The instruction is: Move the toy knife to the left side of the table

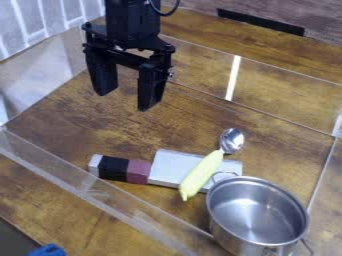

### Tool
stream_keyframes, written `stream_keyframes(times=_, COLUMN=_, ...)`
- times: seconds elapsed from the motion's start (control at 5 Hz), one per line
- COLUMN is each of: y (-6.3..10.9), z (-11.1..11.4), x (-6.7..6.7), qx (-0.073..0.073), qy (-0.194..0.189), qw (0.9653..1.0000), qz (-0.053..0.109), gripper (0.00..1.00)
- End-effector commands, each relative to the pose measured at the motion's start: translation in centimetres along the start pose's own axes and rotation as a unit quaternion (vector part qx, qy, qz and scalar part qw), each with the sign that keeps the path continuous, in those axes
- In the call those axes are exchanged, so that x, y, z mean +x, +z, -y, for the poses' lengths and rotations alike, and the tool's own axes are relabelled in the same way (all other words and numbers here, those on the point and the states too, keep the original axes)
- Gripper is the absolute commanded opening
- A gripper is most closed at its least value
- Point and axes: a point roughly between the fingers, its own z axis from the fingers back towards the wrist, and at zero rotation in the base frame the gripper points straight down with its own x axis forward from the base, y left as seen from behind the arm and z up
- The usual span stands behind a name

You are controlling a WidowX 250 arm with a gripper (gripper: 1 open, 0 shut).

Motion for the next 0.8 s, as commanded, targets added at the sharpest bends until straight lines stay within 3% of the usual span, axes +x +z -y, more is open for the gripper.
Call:
stream_keyframes(times=0.0, y=-0.8, z=-0.3, x=0.2, qx=-0.003, qy=-0.008, qw=0.9999, qz=-0.014, gripper=1.00)
stream_keyframes(times=0.2, y=-2.2, z=1.7, x=0.1, qx=-0.002, qy=-0.075, qw=0.9971, qz=-0.012, gripper=1.00)
stream_keyframes(times=0.6, y=-4.7, z=5.6, x=-0.2, qx=0.009, qy=-0.193, qw=0.9810, qz=0.012, gripper=1.00)
